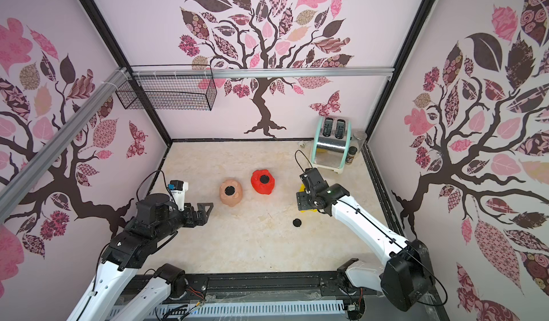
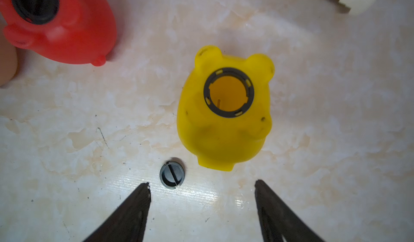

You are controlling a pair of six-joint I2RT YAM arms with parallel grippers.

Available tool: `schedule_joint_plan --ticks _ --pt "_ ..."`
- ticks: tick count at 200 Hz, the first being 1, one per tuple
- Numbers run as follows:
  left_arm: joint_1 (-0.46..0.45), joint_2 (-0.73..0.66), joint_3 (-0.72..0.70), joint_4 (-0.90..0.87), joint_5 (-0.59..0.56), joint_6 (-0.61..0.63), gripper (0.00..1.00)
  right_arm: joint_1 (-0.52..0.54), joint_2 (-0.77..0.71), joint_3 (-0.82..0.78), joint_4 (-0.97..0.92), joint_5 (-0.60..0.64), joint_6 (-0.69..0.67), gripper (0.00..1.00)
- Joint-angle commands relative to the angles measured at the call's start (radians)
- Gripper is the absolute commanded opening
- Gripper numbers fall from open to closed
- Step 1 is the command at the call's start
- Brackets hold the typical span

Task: Close piggy banks
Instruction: Adjust the piggy bank at the center of the board.

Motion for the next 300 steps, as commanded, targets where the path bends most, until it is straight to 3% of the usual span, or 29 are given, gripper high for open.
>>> schedule_joint_plan --ticks 1,75,141,219,300 --pt "-0.006 -0.004 -0.007 0.021 0.024 0.018 0.98 0.005 -0.009 -0.055 0.038 0.012 0.084 0.76" --pt "-0.007 -0.006 -0.010 0.024 0.033 0.016 0.98 -0.001 0.056 -0.125 0.138 0.062 0.152 0.71" --pt "-0.009 0.003 -0.010 0.023 0.030 0.015 0.98 -0.036 0.087 -0.142 0.129 0.072 0.121 0.70" --pt "-0.009 0.006 -0.010 0.024 0.033 0.014 0.98 -0.121 0.050 -0.187 0.126 0.048 0.103 0.69" --pt "-0.009 0.006 -0.012 0.027 0.040 0.016 0.98 -0.155 0.046 -0.185 0.117 0.102 0.111 0.69"
